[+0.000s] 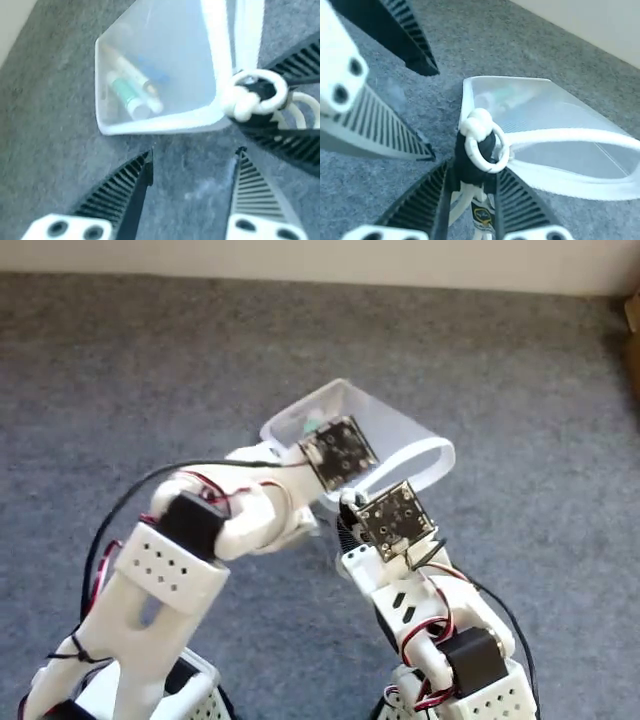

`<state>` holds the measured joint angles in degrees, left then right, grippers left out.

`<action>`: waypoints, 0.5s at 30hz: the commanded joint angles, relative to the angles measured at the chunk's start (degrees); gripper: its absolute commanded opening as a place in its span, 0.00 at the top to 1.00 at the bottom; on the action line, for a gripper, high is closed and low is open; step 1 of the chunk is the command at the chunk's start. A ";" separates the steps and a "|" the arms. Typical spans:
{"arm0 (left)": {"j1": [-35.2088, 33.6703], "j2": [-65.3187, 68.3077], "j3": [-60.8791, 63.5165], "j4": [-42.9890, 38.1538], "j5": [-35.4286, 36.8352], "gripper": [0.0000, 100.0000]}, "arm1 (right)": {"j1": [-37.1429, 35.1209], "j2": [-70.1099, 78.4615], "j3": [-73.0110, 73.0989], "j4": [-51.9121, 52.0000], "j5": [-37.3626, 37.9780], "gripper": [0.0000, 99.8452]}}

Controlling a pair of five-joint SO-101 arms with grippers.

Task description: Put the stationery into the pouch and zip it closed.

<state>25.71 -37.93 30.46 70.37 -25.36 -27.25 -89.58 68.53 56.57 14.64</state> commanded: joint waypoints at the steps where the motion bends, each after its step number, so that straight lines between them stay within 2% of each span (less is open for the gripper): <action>1: 1.71 -0.57 2.86 -7.03 0.09 0.76 | 0.48 -1.19 -4.53 0.04 0.53 1.00; 9: 1.71 -0.57 8.75 -15.74 0.18 0.76 | 0.48 -1.19 -4.53 0.04 0.44 1.00; 15: 1.89 -0.57 11.47 -22.59 5.80 0.76 | 0.48 -1.19 -4.53 0.04 0.44 1.00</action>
<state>26.42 -37.93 41.71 51.74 -21.85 -26.90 -89.58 68.53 56.57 14.64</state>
